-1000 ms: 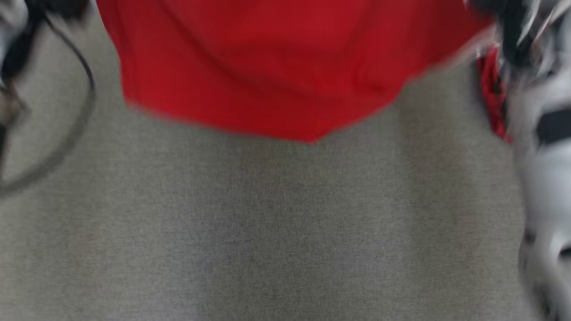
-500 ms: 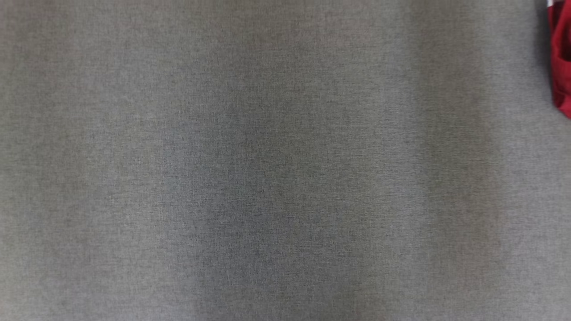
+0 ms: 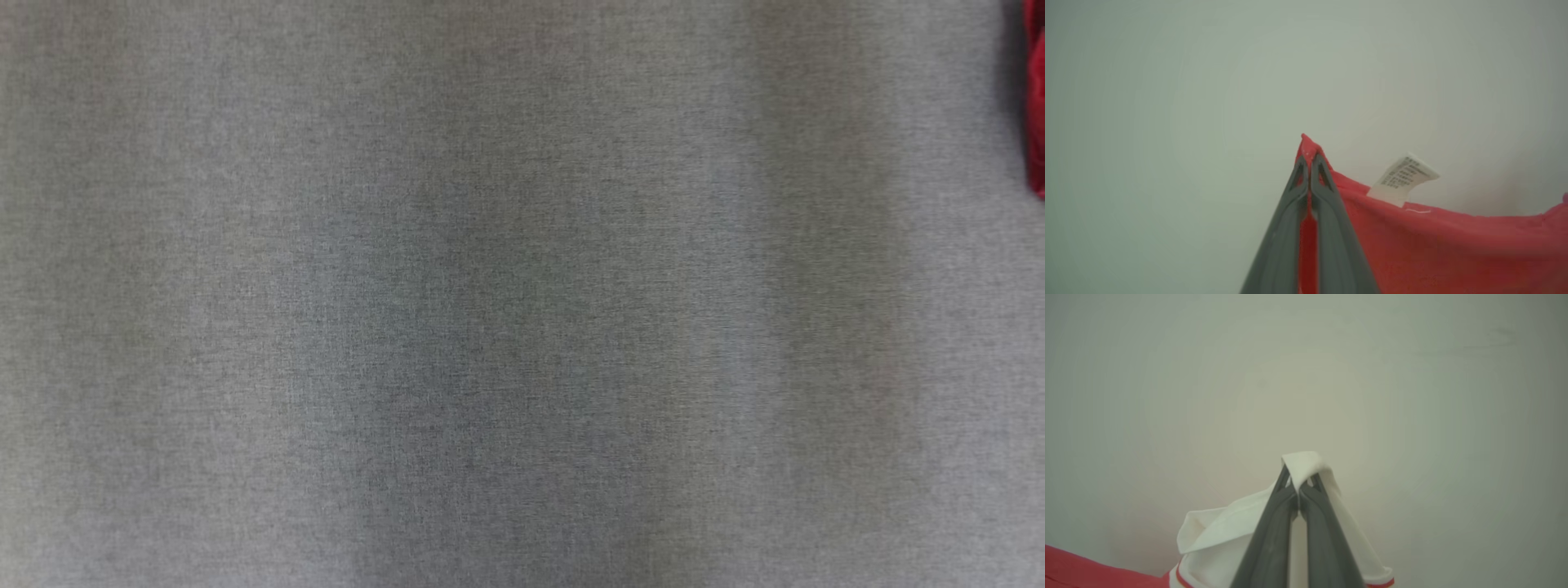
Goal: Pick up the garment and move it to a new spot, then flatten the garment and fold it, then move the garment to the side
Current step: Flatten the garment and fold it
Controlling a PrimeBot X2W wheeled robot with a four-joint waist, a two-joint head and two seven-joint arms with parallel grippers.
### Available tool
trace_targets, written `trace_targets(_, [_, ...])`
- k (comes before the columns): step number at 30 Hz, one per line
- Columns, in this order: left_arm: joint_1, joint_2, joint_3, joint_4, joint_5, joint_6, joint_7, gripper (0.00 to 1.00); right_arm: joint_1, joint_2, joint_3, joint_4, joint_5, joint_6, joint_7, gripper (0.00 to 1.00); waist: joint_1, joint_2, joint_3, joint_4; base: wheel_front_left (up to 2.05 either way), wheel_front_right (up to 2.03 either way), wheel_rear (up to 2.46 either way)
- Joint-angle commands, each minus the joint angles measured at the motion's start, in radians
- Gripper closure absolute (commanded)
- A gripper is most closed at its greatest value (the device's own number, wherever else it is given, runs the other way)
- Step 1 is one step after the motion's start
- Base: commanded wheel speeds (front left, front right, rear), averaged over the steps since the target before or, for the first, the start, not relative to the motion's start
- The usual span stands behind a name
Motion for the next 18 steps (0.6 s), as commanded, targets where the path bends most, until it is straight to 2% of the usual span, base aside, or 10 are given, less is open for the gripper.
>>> trace_targets(1, [0.053, -0.004, -0.025, 0.010, -0.017, 0.003, -0.015, 1.00, 0.033, 0.010, 0.018, 0.013, 0.001, 0.001, -0.014, 1.00, -0.0001, -0.0001, -0.015, -0.007, 0.00, 0.00, 0.00])
trace_targets(6, [0.246, 0.007, -0.111, -0.061, -0.083, 0.003, -0.105, 1.00, 0.197, 0.039, 0.102, -0.007, 0.081, 0.001, -0.059, 1.00, -0.0001, -0.0001, -0.092, -0.018, 0.00, 0.00, 0.00])
trace_targets(9, [0.399, 0.033, -0.142, -0.125, -0.135, 0.003, -0.161, 1.00, 0.350, 0.050, 0.171, -0.081, 0.175, 0.001, -0.074, 1.00, -0.0001, -0.0001, -0.151, -0.026, 0.00, 0.00, 0.00])
trace_targets(10, [0.399, 0.033, -0.142, -0.125, -0.135, 0.003, -0.161, 1.00, 0.350, 0.050, 0.171, -0.081, 0.175, 0.001, -0.074, 1.00, -0.0001, -0.0001, -0.151, -0.026, 0.00, 0.00, 0.00])
trace_targets(12, [0.516, 0.054, -0.158, -0.177, -0.165, 0.003, -0.187, 1.00, 0.478, 0.052, 0.244, -0.158, 0.243, 0.001, -0.080, 1.00, -0.0001, -0.0001, -0.191, -0.031, 0.00, 0.00, 0.00])
trace_targets(15, [0.704, 0.089, -0.143, -0.264, -0.205, 0.003, -0.216, 1.00, 0.688, -0.008, 0.320, -0.303, 0.370, 0.001, -0.077, 1.00, -0.0001, -0.0001, -0.249, -0.039, 0.00, 0.00, 0.00])
trace_targets(18, [0.907, 0.106, -0.117, -0.387, -0.239, 0.032, -0.227, 1.00, 0.917, -0.083, 0.381, -0.460, 0.476, 0.001, -0.065, 1.00, -0.0001, -0.0001, -0.293, -0.039, 0.00, 0.00, 0.00])
